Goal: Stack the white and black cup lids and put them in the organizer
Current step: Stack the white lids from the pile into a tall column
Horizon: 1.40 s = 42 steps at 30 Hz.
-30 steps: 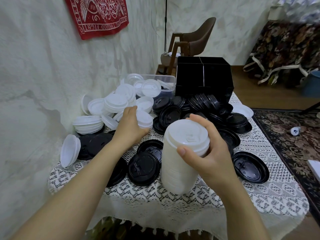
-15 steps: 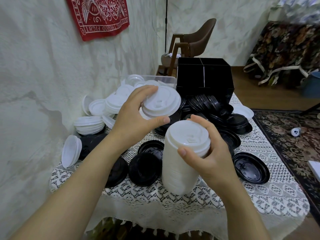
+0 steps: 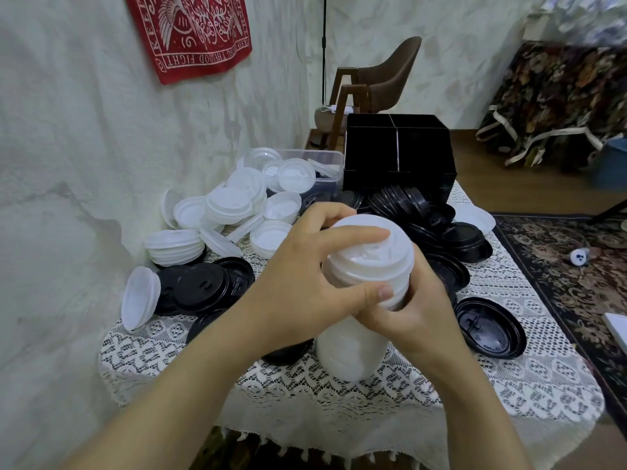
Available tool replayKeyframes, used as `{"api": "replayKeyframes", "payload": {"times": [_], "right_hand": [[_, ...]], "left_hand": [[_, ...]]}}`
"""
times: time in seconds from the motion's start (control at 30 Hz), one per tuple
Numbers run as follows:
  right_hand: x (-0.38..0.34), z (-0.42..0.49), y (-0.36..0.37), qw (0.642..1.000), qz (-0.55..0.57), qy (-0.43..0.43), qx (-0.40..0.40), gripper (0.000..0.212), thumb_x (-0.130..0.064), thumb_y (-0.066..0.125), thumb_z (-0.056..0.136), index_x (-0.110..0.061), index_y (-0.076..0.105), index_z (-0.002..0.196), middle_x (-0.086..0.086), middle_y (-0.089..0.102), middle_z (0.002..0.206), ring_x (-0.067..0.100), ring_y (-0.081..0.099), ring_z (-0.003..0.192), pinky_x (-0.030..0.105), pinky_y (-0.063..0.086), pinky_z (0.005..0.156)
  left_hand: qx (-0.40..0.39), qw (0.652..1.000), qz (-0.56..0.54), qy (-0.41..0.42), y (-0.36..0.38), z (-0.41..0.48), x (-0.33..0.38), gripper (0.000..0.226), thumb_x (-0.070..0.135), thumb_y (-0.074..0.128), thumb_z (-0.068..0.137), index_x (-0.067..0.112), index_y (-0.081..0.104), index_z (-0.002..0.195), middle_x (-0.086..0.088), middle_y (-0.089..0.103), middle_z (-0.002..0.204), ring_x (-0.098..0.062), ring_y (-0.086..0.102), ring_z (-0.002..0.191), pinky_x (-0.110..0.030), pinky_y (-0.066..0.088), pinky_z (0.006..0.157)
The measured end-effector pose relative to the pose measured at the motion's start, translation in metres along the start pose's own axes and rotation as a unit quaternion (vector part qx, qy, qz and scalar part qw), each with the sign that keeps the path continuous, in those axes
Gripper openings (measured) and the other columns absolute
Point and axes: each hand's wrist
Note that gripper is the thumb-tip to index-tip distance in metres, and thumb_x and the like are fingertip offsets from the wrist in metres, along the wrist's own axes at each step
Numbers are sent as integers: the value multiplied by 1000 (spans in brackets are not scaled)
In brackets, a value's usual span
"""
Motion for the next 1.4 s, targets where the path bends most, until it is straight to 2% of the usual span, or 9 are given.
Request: {"api": "replayKeyframes", "payload": {"times": [0.17,0.57,0.67,0.77,0.83,1.0,1.17,1.3,1.4], "right_hand": [[2,1,-1,1000,11,-6,-12,78,-13,86,60,-26,51,128,-11,69,115,6,66,106,17,52,79],[7,-2,-8,999,-1,36,-34,108,-19,88,51,-34,34,143,-23,63,121,2,62,114,17,51,85],[6,-4,-14,998,13,38,-57,105,-26,84,56,-34,31,147,-19,58,133,6,57,123,24,51,94],[4,-5,-22,995,44,28,-80,93,-13,75,68,-26,30,148,-14,51,143,15,50,132,37,46,105],[2,-4,-24,995,76,28,-59,87,-16,75,68,-22,35,145,-14,53,141,16,48,134,35,44,107],[-6,0,-7,999,19,33,-8,103,-66,82,54,-28,43,142,-15,59,133,11,58,122,26,52,93],[-5,0,1,999,-31,5,12,89,-40,85,50,-29,50,131,-20,67,114,3,65,104,14,52,78],[-3,1,3,999,-44,9,23,76,-40,81,52,-34,54,123,-16,68,109,4,66,99,17,52,76],[-3,0,4,998,-51,15,30,79,-46,80,51,-35,53,124,-21,64,111,2,63,104,15,50,78]], "left_hand": [[19,1000,4,-13,7,-5,0,47,57,69,62,48,63,108,19,44,120,-1,41,121,-6,31,97],[8,999,-19,-40,20,-14,-5,41,63,64,61,63,59,102,24,36,120,-1,35,125,-15,31,104],[5,999,-20,-41,21,-14,-6,42,63,64,62,62,60,104,25,35,121,-2,34,127,-18,32,106],[0,999,-19,-44,21,-14,-7,49,63,63,64,60,55,112,25,34,122,-4,32,129,-24,32,108],[-5,999,-13,-43,21,-14,-7,51,61,65,66,59,53,115,25,33,123,-4,31,130,-25,32,109],[-16,999,-5,-40,19,-16,-6,54,43,71,69,58,50,117,31,28,122,0,28,129,-20,33,107],[-45,999,-5,-31,15,-15,-8,57,30,71,67,59,55,114,26,29,125,-1,29,130,-26,38,108],[-106,994,-39,-7,-3,-12,-17,62,24,67,75,46,51,131,12,35,133,-11,34,134,-25,34,110],[-84,989,-124,-18,-19,-8,-33,63,26,63,74,38,49,133,9,46,138,-6,37,135,-18,31,109]]}}
Point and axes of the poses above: each hand's wrist, its own z-axis towards the middle knuckle, its own y-axis out of the palm, x = y × z
